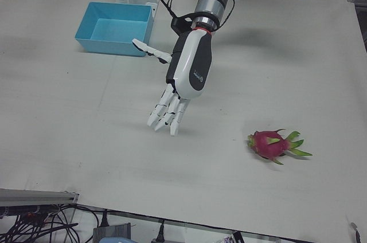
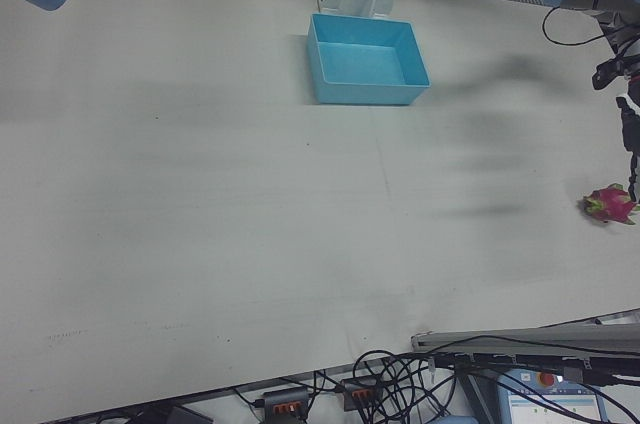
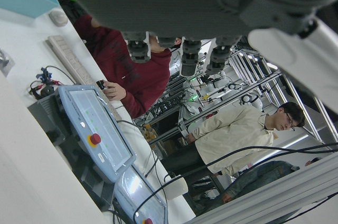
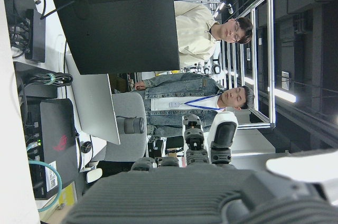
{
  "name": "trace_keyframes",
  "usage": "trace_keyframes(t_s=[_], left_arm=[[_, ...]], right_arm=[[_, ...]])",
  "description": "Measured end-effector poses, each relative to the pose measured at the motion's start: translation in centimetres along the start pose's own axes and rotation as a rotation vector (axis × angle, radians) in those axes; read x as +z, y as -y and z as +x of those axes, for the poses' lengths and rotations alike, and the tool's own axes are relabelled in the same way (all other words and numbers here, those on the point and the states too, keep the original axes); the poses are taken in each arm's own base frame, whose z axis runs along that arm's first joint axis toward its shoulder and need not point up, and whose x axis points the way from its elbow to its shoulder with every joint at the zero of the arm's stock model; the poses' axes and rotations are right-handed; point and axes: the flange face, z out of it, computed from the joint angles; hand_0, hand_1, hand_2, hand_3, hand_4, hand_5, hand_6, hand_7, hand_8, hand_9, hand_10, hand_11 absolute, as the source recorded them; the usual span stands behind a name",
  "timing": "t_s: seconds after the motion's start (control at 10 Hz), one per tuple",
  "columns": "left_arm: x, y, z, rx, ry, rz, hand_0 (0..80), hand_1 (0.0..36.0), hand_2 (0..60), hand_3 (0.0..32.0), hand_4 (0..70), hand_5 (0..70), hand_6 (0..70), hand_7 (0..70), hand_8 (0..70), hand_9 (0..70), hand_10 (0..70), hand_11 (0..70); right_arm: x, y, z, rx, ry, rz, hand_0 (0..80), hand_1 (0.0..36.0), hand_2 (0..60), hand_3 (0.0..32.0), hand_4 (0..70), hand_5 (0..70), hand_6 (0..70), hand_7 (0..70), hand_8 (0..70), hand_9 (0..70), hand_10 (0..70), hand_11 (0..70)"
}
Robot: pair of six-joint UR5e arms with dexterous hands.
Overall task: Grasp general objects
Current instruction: 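Swing the left hand outward and down toward the pink dragon fruit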
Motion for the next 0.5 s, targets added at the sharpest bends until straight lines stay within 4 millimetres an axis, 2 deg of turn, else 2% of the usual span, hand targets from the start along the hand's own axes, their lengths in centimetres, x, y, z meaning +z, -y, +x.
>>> trace_keyframes(t_s=[0.2,0.3,0.4,0.5], left_arm=[[0.5,0.8,0.9,0.232,-0.017,0.017,45.9,7.2,0.0,1.6,0.0,1.5,0.0,14.4,0.7,1.4,0.0,0.0],[0.6,1.1,1.0,0.335,-0.019,0.021,43.8,6.0,0.0,0.8,0.0,0.0,0.0,12.4,1.9,1.0,0.0,0.0],[0.9,1.4,1.0,0.428,-0.018,0.029,41.7,5.2,0.0,6.4,0.0,0.0,0.0,9.8,2.0,0.5,0.0,0.0],[1.4,2.0,0.5,0.513,-0.008,0.044,42.8,6.7,0.0,12.4,0.0,0.0,0.0,10.1,1.2,0.6,0.0,0.0]], right_arm=[[0.0,0.0,0.0,0.000,0.000,0.000,0.0,0.0,0.0,0.0,0.0,0.0,0.0,0.0,0.0,0.0,0.0,0.0],[0.0,0.0,0.0,0.000,0.000,0.000,0.0,0.0,0.0,0.0,0.0,0.0,0.0,0.0,0.0,0.0,0.0,0.0],[0.0,0.0,0.0,0.000,-0.001,0.000,0.0,0.0,0.0,0.0,0.0,0.0,0.0,0.0,0.0,0.0,0.0,0.0],[0.0,0.0,0.0,0.000,0.000,0.001,0.0,0.0,0.0,0.0,0.0,0.0,0.0,0.0,0.0,0.0,0.0,0.0]])
